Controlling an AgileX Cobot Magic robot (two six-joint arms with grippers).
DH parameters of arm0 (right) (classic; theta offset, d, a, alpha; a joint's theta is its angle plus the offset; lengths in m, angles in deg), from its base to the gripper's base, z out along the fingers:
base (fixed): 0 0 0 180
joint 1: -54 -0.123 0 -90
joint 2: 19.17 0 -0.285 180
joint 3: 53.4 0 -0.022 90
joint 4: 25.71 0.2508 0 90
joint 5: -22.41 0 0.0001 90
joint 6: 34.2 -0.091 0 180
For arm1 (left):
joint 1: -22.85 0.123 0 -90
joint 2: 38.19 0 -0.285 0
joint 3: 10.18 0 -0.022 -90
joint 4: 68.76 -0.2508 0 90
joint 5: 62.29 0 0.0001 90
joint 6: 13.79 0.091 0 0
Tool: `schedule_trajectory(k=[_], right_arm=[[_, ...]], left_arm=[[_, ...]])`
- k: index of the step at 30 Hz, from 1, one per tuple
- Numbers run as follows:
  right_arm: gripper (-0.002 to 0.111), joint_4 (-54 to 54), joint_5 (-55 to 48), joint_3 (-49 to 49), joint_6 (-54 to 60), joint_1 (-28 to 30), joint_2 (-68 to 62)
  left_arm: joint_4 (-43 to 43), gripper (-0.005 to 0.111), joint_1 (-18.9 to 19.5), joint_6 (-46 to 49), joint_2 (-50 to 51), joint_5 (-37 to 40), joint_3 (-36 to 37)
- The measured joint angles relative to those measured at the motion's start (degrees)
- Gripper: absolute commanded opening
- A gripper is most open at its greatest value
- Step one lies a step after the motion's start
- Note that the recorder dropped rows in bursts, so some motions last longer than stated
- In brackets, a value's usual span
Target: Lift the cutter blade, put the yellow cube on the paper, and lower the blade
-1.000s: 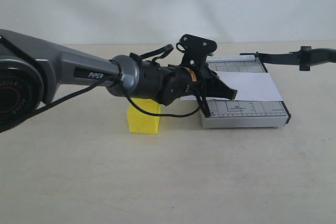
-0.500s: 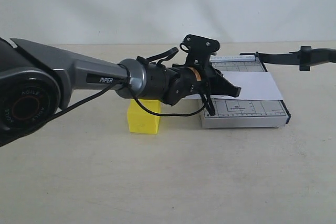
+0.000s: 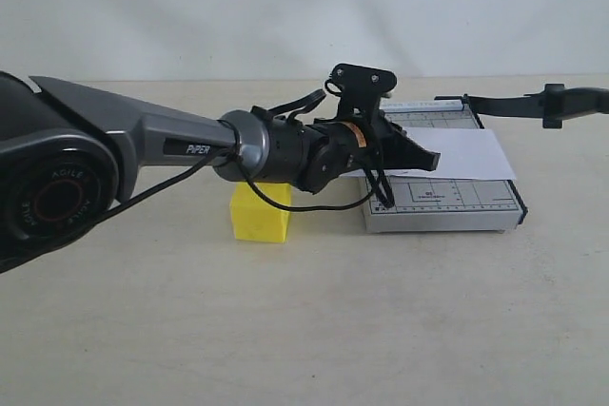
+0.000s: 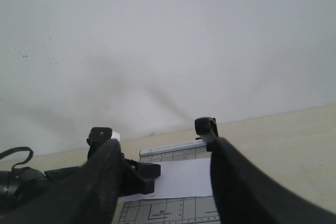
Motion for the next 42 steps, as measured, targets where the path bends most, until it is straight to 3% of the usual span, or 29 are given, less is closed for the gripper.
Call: schedule_trajectory(k=[14,22,26,35,42], right_arm=[[0.050,0.0,0.0,0.0,0.0,0.0,0.0],[0.050,0.0,0.0,0.0,0.0,0.0,0.0],[0.050,0.0,0.0,0.0,0.0,0.0,0.0],[0.050,0.0,0.0,0.0,0.0,0.0,0.0],[0.050,0.0,0.0,0.0,0.0,0.0,0.0]], left_arm=[[-4.0,0.004,-1.3,-0.3,0.6,1.3,-6.6],[-8.1,0.004,-1.3,6.5,-3.9,25.3,-9.3],[-11.2,0.004,-0.9,7.7,-7.4,33.0,-9.3],[-10.2,0.004,0.6,8.1,-10.0,36.0,-9.4],[-5.7,0.004,0.6,6.7,-7.7,30.6,-9.4]])
